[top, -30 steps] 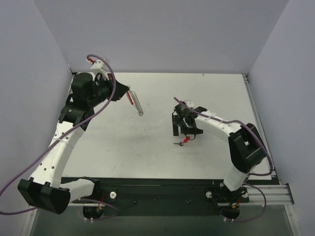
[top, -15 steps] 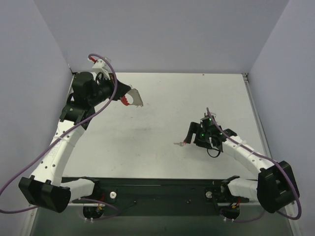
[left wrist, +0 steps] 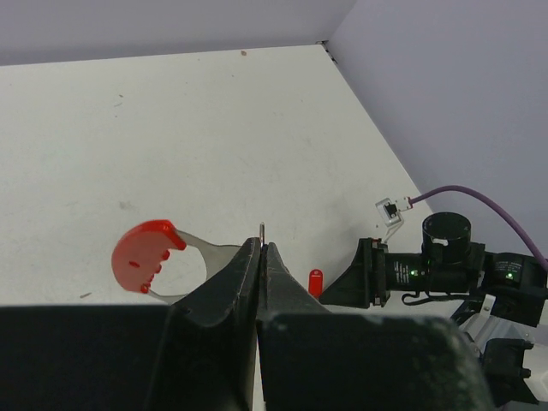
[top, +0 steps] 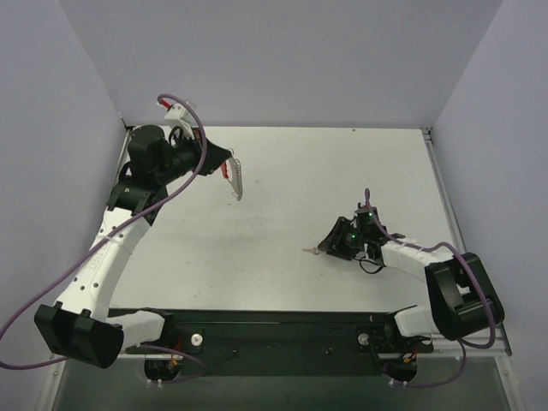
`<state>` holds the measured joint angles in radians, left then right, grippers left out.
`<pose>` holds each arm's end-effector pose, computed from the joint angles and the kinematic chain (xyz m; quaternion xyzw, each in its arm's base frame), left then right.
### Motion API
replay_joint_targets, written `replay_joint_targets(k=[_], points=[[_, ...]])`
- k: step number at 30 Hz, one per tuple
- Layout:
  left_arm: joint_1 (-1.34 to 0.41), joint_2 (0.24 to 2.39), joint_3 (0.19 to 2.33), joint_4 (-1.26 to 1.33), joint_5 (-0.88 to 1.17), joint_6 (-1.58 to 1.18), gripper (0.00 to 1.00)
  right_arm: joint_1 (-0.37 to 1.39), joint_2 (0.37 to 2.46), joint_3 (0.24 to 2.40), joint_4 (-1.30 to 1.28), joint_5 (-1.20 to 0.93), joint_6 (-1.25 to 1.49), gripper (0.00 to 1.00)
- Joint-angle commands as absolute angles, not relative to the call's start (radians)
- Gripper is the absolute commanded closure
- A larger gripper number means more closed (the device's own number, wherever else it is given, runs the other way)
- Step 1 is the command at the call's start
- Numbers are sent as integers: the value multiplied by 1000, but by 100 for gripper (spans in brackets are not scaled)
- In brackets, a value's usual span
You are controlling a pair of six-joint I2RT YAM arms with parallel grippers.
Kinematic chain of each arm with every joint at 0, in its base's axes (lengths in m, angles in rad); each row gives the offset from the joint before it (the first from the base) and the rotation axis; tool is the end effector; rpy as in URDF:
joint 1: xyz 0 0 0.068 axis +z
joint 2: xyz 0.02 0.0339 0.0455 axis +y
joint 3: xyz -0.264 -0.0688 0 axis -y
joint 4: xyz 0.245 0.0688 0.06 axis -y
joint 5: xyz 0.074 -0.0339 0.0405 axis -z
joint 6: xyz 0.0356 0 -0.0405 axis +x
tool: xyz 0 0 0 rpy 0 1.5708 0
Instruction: Put the keys on the keyring
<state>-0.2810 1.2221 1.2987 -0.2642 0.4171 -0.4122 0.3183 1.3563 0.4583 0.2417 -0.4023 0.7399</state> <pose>0.2594 -0.0899 0.4203 0.0824 0.7606 -0.3619 0.5327 0.2312 0.0908 0.1521 0.0977 0.8782 0.3731 0.2829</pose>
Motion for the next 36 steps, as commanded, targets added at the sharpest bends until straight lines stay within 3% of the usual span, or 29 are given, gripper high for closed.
replay_joint_targets(k=[1,10,22,27,36], points=[[-287,1215,1293,-170,446,-429,100,305,1414,468,319,-434,739,64],[-287,1216,1299,-179,440,-420,100,302,1431,451,336,-454,712,77],[-287,1213,1302,-184,437,-420,100,304,1503,425,405,-465,707,80],[-288,1210,1305,-190,434,-417,100,305,1523,442,414,-463,703,100],[-287,1209,1302,-198,428,-411,100,316,1387,529,269,-503,652,100]])
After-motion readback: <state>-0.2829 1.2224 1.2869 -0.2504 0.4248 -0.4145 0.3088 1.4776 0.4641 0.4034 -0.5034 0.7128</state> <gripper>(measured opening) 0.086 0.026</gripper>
